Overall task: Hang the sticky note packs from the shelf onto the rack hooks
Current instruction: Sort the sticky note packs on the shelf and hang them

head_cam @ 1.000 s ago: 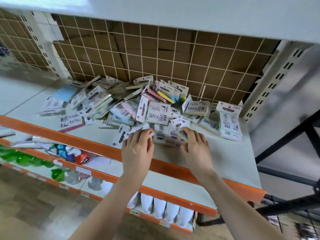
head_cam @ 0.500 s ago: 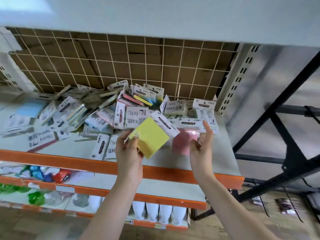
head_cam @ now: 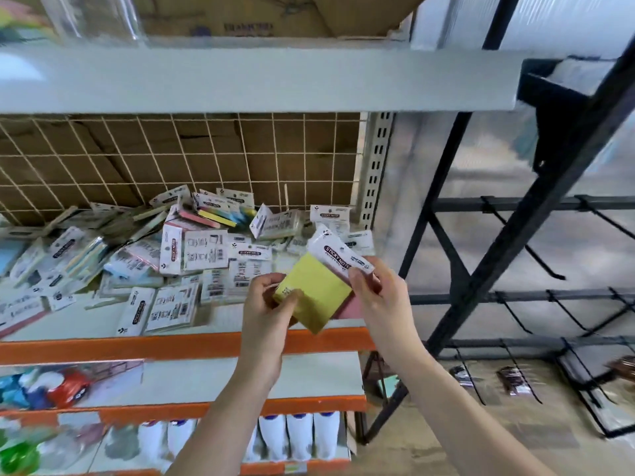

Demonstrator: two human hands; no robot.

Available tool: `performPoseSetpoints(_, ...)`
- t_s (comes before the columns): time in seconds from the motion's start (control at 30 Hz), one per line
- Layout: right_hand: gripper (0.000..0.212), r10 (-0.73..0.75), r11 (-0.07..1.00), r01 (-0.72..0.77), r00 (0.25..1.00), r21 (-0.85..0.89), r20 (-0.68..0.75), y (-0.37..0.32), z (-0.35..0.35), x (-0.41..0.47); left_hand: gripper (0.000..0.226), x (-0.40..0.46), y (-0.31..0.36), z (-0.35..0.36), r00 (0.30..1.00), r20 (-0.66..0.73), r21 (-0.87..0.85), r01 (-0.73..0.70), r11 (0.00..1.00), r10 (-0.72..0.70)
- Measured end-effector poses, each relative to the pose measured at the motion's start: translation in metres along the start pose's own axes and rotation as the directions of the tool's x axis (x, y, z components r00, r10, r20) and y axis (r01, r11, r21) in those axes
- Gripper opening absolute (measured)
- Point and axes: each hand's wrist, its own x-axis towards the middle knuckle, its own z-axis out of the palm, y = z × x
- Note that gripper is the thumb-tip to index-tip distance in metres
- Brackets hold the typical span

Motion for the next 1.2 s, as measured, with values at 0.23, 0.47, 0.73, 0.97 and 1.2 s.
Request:
performPoseSetpoints(0.23, 0.014, -0.204, 0.945, 0.210, 0.978, -0.251, 0.050, -0.026, -0.069, -0.029, 0.053, -0.048, 0.024, 0.044, 0.951, 0.269, 0.397, -0.253, 0.882, 0.152)
performPoseSetpoints(0.47, 0.026, -0.275, 0.943, 0.266, 0.961, -0.199, -0.020, -0.044, -0.147, -0.069, 0.049, -0.115, 0.040, 0.113, 0.890, 0.346, 0.361, -0.419, 0.833, 0.298)
performPoseSetpoints(0.73, 0.042, -0.246, 0.967, 0.256, 0.927, -0.002, -0.284, -0.052, -0.255, -0.102, 0.034, -0.168, 0.044, 0.201, 0.880, 0.395, 0.134, -0.339, 0.931, 0.264)
performPoseSetpoints(0.97, 0.029, -0.186, 0.982, 0.151, 0.869, -0.112, -0.459, -0.055, -0.343, -0.129, 0.032, -0.197, 0.042, 0.281, 0.823, 0.518, 0.052, -0.300, 0.953, 0.231)
performPoseSetpoints(1.2, 0.016, -0.179, 0.982, 0.100, 0.769, -0.161, -0.613, -0.049, -0.423, -0.143, 0.049, -0.211, 0.035, 0.363, 0.741, 0.652, 0.052, -0.253, 0.966, 0.159)
